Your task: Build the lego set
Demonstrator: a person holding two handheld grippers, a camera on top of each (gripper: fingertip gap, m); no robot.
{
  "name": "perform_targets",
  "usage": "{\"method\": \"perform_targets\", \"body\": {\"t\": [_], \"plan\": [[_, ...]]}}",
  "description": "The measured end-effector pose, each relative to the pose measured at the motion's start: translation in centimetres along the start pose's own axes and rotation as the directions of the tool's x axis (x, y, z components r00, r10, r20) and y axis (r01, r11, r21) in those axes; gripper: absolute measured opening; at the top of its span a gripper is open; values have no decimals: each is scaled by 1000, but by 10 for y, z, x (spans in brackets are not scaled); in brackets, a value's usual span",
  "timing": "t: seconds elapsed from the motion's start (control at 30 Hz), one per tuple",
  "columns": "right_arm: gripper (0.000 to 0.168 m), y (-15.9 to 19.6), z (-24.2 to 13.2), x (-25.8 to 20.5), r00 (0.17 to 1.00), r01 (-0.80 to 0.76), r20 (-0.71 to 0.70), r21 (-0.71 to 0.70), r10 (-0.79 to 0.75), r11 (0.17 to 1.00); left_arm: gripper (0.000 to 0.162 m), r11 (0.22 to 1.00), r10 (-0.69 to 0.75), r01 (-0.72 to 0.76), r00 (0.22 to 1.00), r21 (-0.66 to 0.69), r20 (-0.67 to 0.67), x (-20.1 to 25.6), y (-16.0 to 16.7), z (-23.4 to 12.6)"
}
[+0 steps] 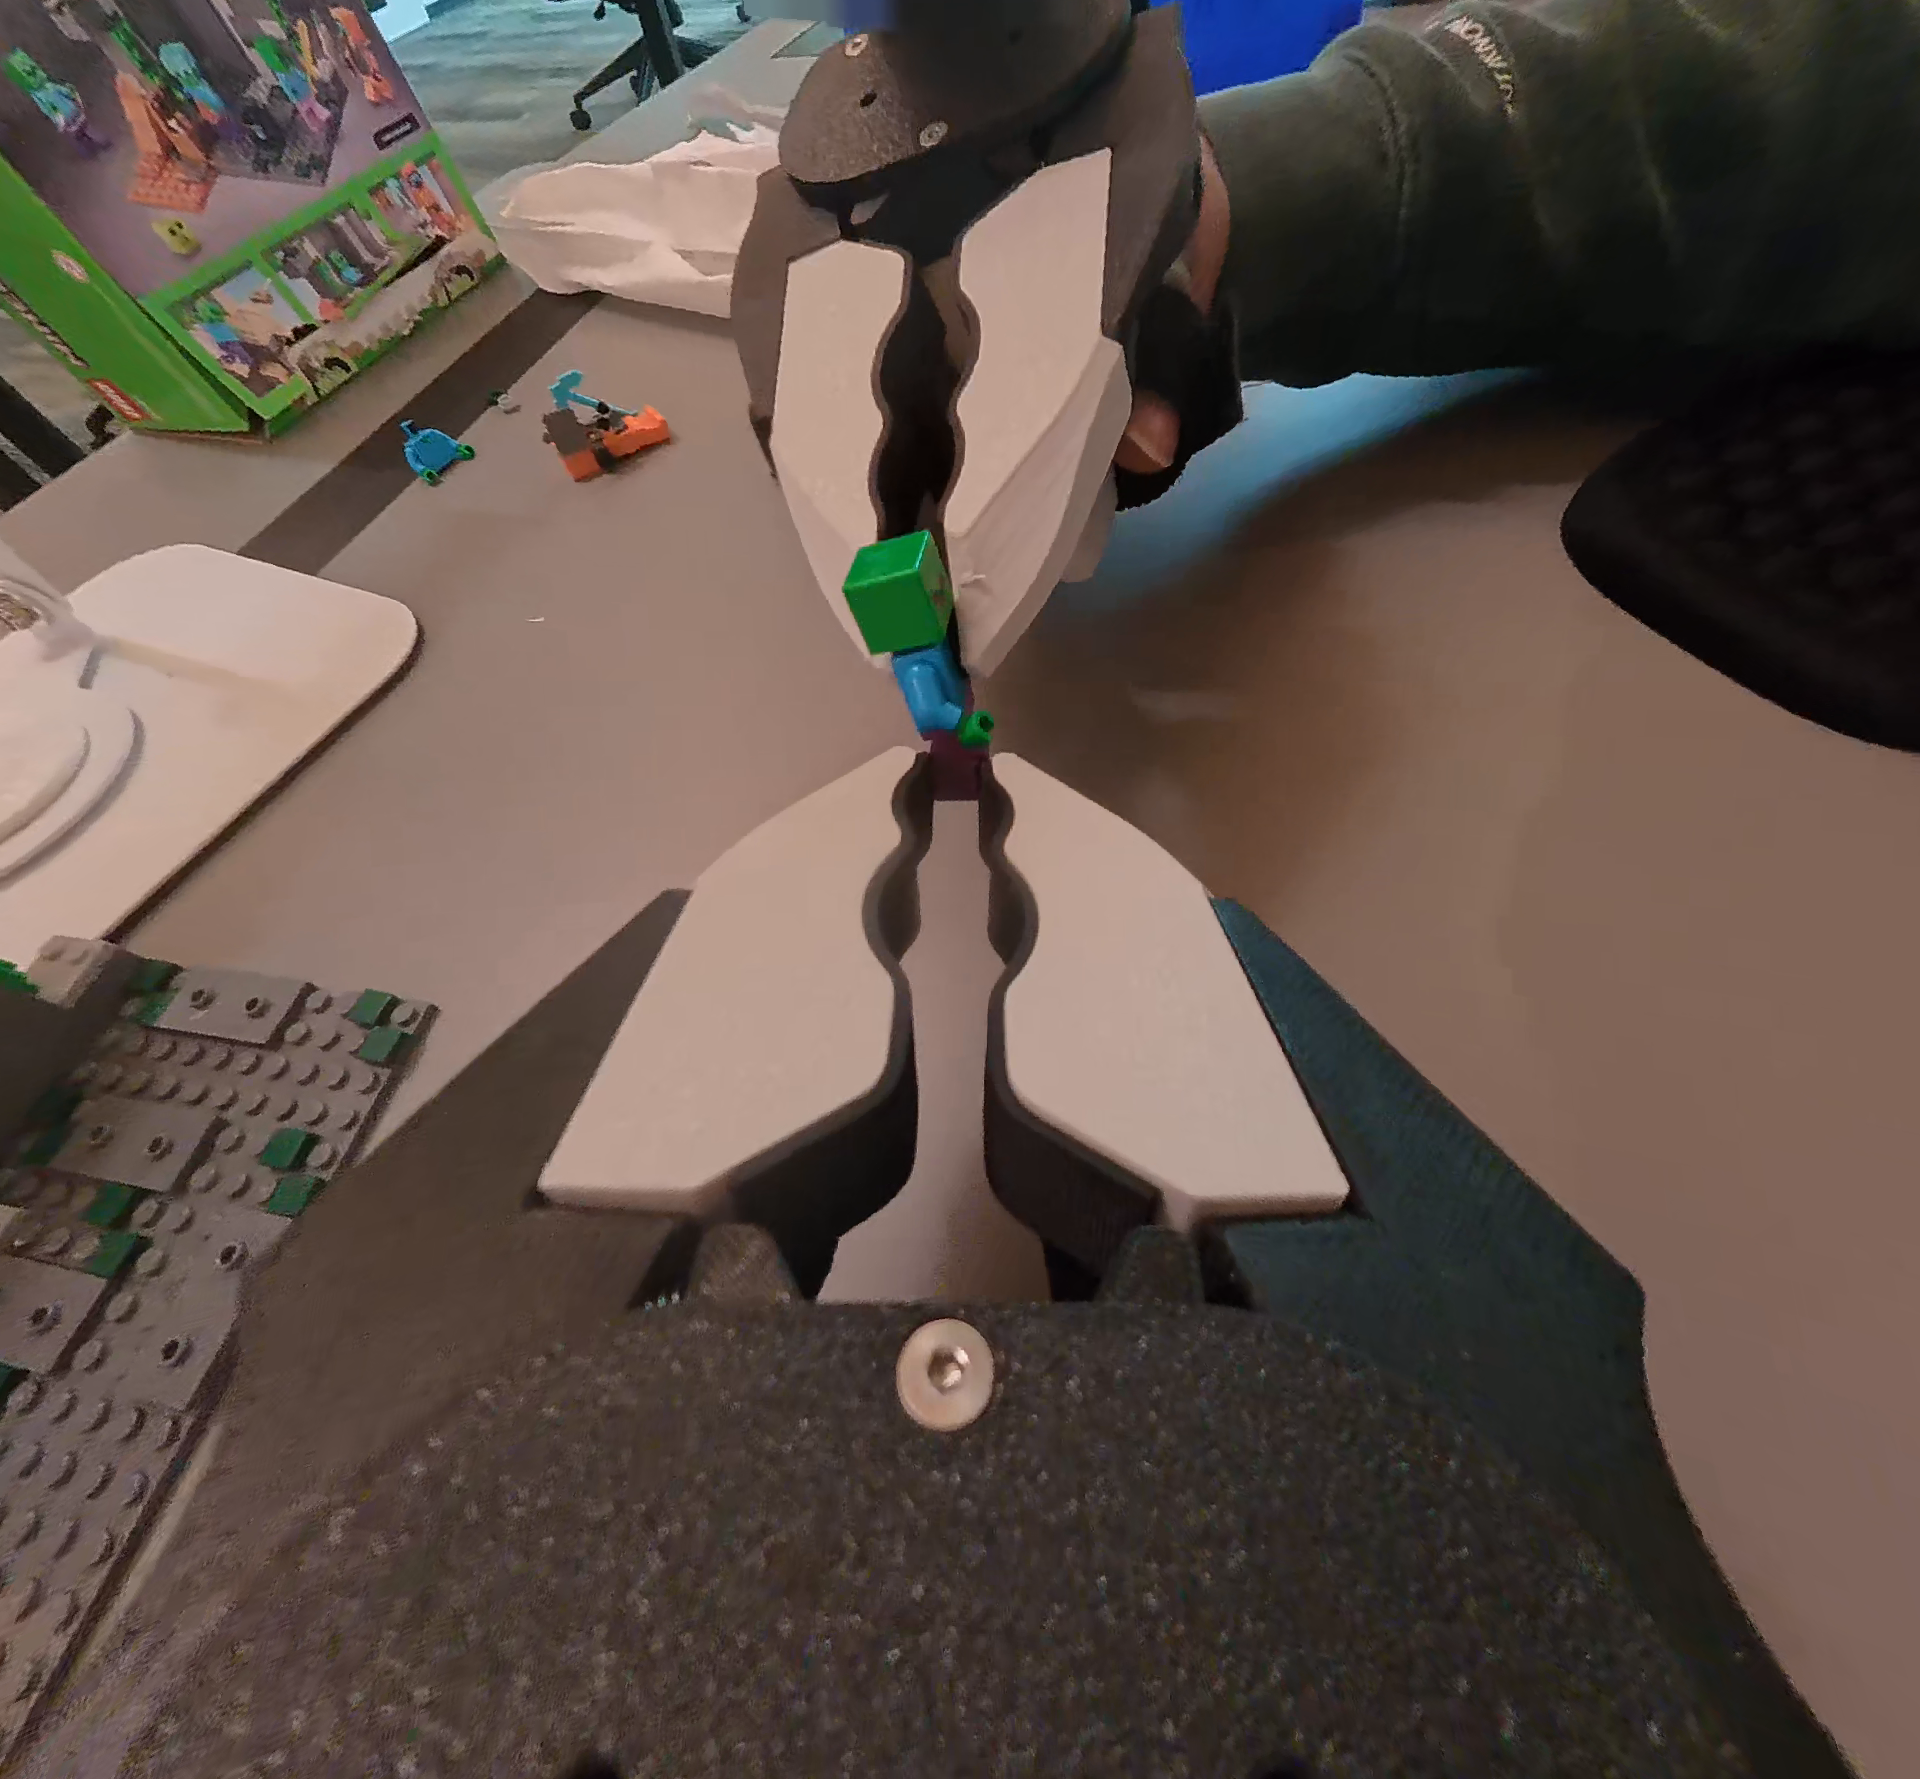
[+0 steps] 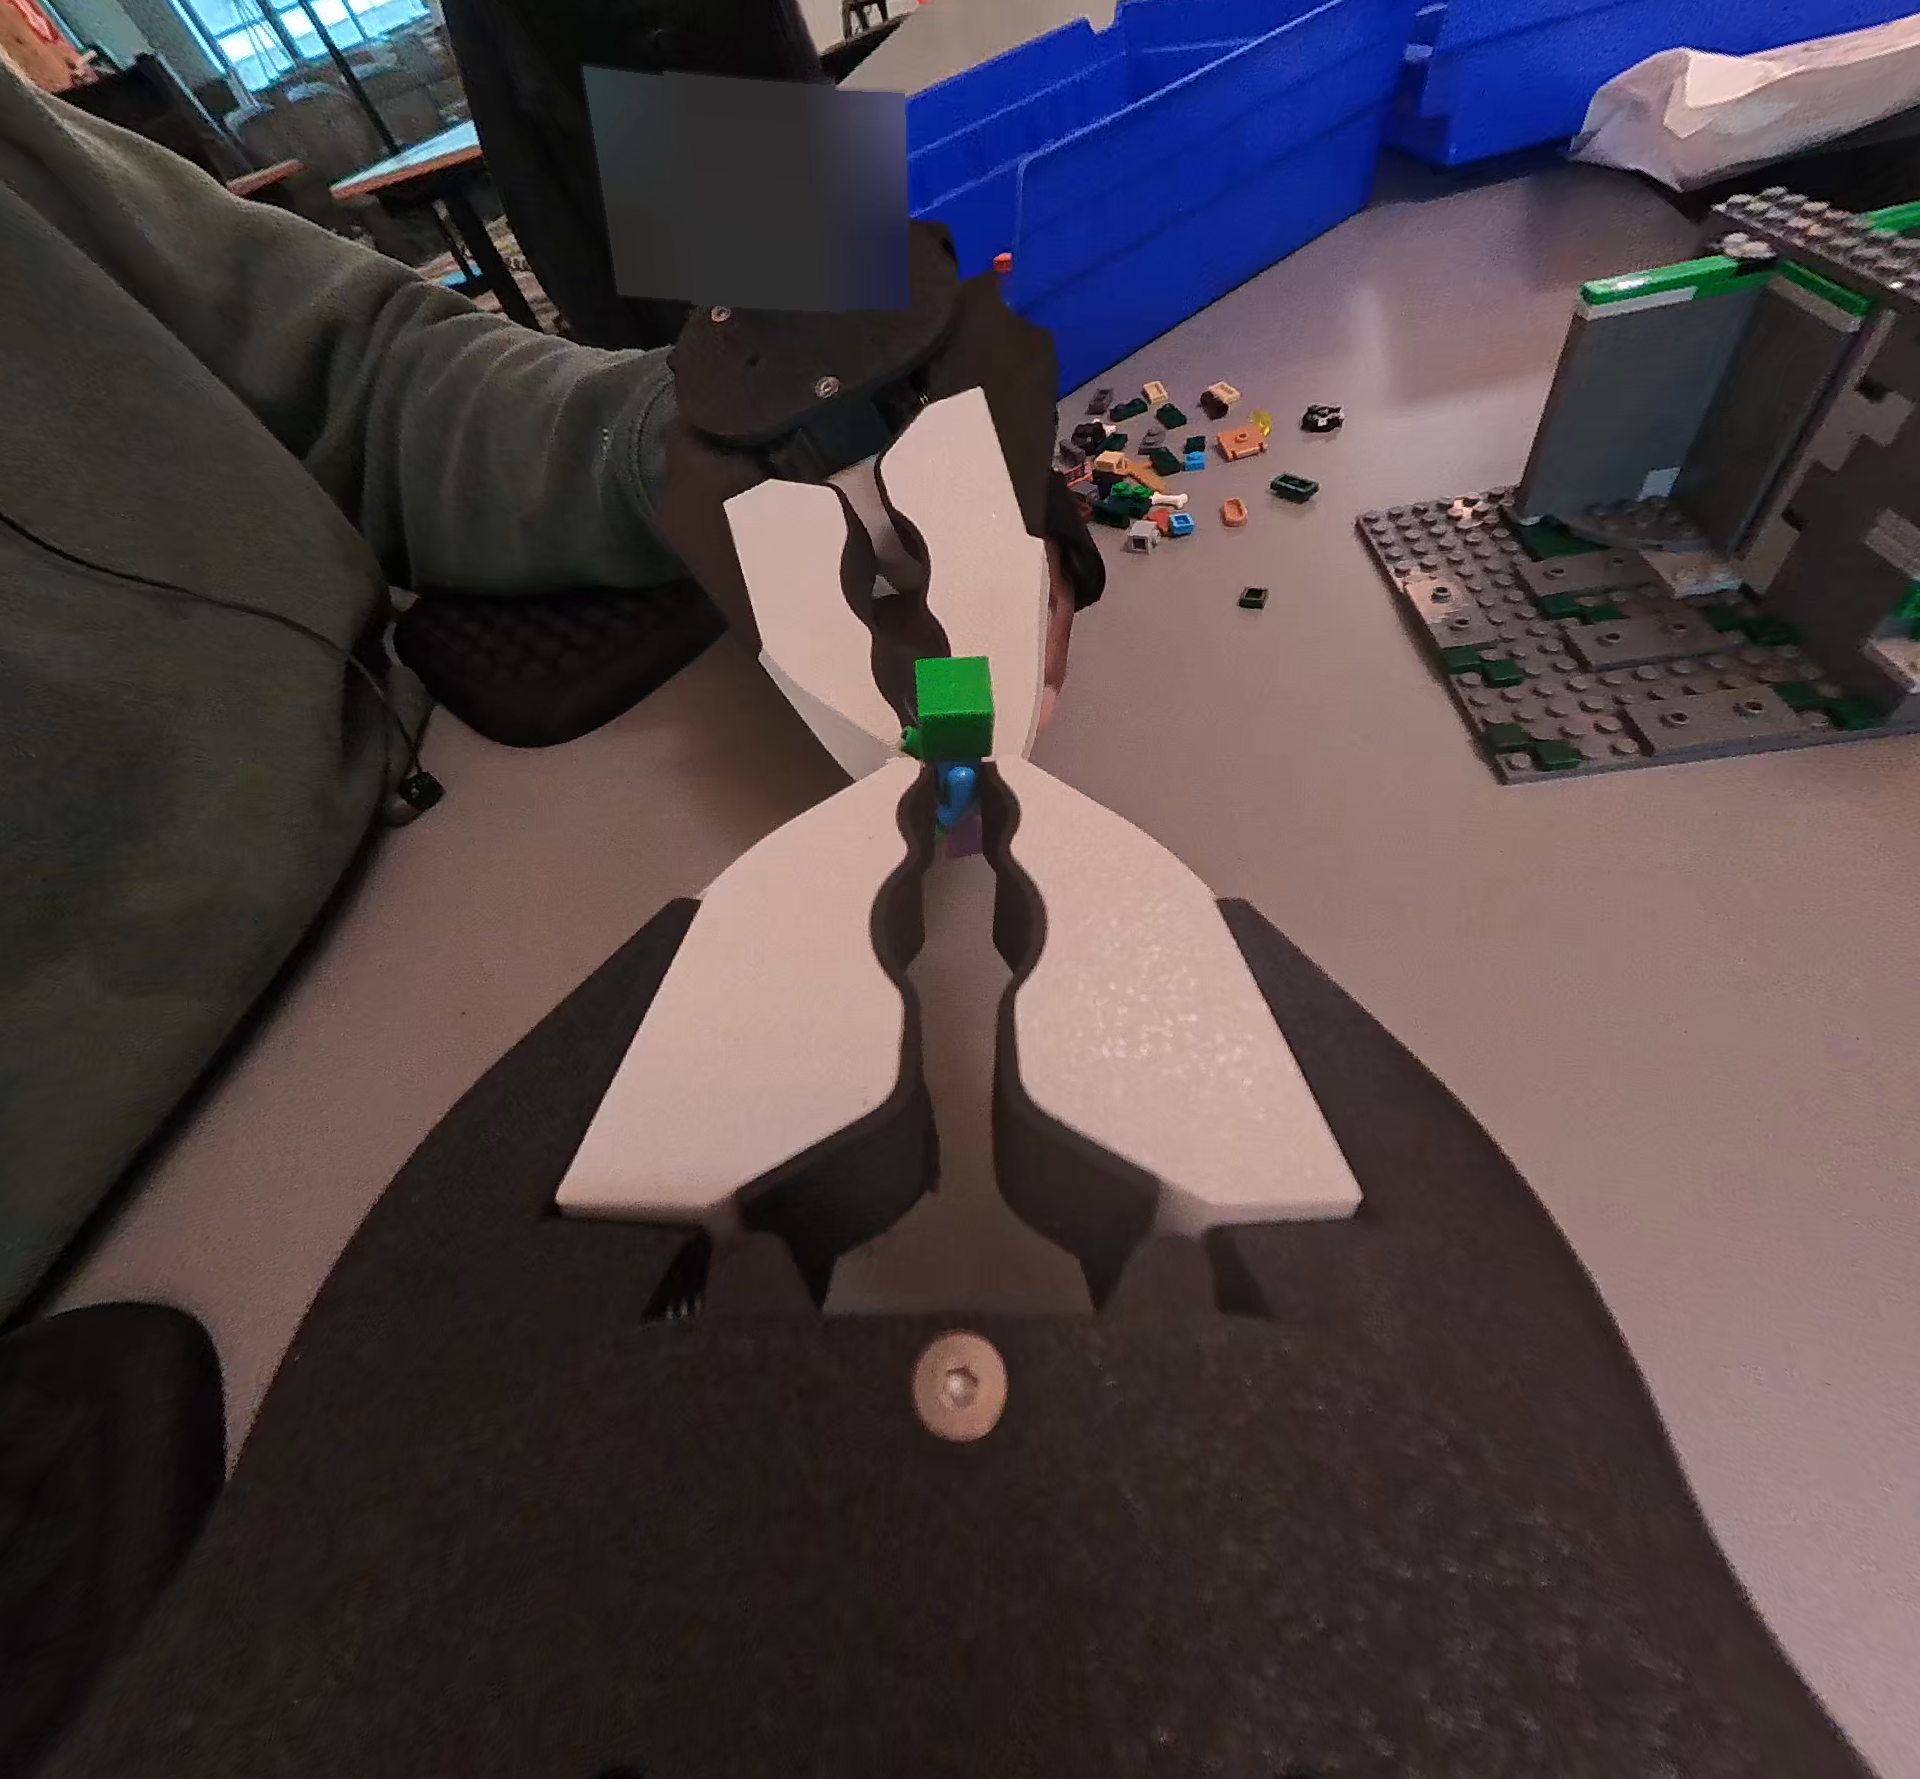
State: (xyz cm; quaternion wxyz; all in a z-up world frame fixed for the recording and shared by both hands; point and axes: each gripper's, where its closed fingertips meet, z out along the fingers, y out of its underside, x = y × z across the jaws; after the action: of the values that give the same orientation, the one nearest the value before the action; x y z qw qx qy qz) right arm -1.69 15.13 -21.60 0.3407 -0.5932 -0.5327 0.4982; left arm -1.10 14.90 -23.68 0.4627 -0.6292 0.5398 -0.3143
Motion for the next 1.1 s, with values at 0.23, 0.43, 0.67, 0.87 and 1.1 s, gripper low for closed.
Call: {"method": "perform_targets", "body": {"t": [0.23, 0.43, 0.67, 0.87, 1.1], "plan": [[8, -4, 0, -1, 998, 49, -33, 19, -48, 999, 8, 994, -104, 105, 994, 24, -43, 1, -4, -2], [7, -10, -1, -2, 997, 70, -44, 40, -68, 997, 8, 983, -173, 177, 982, 56, -80, 1, -9, -5], [7, -10, -1, -2, 998, 55, -42, 40, -53, 998, 8, 987, -141, 145, 988, 63, -61, 0, -9, -4], [7, -8, -2, 1, 997, 50, -55, 33, -48, 998, 16, 994, -98, 99, 995, 52, -31, -2, -6, -4], [7, 30, -4, 30, 983, 44, -173, -145, -69, 989, 22, 994, -108, 108, 994, -16, 22, -15, 9, -8]]}}
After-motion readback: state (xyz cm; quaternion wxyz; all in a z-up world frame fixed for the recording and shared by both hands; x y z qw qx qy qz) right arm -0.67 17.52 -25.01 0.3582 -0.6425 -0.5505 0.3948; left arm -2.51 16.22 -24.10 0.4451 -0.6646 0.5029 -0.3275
